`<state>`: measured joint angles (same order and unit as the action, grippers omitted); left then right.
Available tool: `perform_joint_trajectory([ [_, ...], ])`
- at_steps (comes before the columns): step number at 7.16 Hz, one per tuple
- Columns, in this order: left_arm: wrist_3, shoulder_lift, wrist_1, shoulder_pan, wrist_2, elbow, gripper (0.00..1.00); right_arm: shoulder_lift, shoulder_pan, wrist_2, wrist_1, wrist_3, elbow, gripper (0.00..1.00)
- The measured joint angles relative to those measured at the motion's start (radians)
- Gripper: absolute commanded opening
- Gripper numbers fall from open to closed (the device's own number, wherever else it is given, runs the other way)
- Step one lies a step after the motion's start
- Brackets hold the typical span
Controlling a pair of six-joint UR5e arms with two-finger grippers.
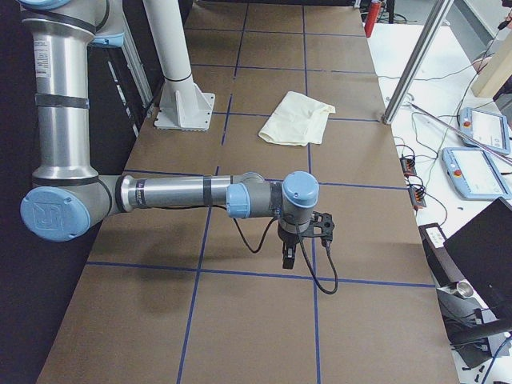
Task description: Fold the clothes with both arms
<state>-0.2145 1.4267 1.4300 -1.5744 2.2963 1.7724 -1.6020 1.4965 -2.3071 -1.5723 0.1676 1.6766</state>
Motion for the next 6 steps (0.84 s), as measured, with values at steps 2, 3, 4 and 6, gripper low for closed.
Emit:
perform_joint_trajectory([
  [2, -0.045, 0.001, -0.002, 0.001, 0.008, -0.005, 1.00, 0.001, -0.001, -0.001, 0.000, 0.001, 0.001, 1.00],
  [3, -0.048, 0.002, -0.002, 0.002, 0.010, -0.005, 1.00, 0.002, -0.002, -0.001, 0.000, 0.001, 0.001, 1.00],
  [4, -0.048, 0.004, -0.003, 0.002, 0.011, -0.004, 1.00, 0.003, -0.002, -0.001, 0.000, 0.002, 0.001, 1.00],
  [6, -0.027, 0.008, -0.001, 0.002, 0.013, -0.003, 1.00, 0.004, -0.002, -0.002, 0.000, 0.003, 0.002, 1.00],
])
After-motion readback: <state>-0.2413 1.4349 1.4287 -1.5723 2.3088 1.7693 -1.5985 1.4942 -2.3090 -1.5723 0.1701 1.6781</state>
